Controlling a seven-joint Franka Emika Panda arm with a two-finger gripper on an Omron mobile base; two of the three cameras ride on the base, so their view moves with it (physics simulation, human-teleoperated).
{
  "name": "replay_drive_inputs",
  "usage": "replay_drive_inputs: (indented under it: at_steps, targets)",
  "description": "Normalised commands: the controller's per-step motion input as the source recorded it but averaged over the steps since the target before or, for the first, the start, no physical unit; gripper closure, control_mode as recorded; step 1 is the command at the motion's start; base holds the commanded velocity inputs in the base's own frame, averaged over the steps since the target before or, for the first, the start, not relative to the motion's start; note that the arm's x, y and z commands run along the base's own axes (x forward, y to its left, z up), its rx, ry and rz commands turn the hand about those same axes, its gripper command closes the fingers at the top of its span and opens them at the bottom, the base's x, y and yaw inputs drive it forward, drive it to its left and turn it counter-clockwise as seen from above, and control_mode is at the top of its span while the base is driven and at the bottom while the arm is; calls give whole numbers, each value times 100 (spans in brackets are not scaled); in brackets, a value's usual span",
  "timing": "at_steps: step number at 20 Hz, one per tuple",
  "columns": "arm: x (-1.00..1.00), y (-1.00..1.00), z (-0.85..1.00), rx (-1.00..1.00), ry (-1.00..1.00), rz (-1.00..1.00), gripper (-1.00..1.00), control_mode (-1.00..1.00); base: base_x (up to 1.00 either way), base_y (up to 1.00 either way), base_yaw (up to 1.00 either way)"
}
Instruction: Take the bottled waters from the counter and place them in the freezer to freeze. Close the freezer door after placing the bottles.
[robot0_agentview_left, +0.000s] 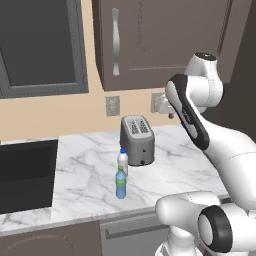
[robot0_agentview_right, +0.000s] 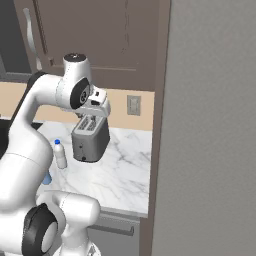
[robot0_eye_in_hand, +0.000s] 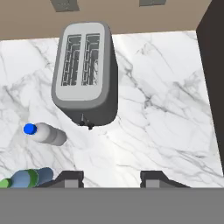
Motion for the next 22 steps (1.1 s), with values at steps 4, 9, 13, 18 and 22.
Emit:
replay_drive_inputs:
  at_steps: [4, 9, 13, 18, 22]
  targets:
    - [0, 16, -14, 0, 3, 0, -100, -100, 0, 0, 0]
    - [-33, 46, -6, 0, 0, 0, -100, -100, 0, 0, 0]
    - [-67, 43, -1, -8, -1, 0, -100, -100, 0, 0, 0]
    - [-52, 82, 0, -21, -2, 0, -100, -100, 0, 0, 0]
    - [-43, 62, 0, -15, -7, -5, -100, -100, 0, 0, 0]
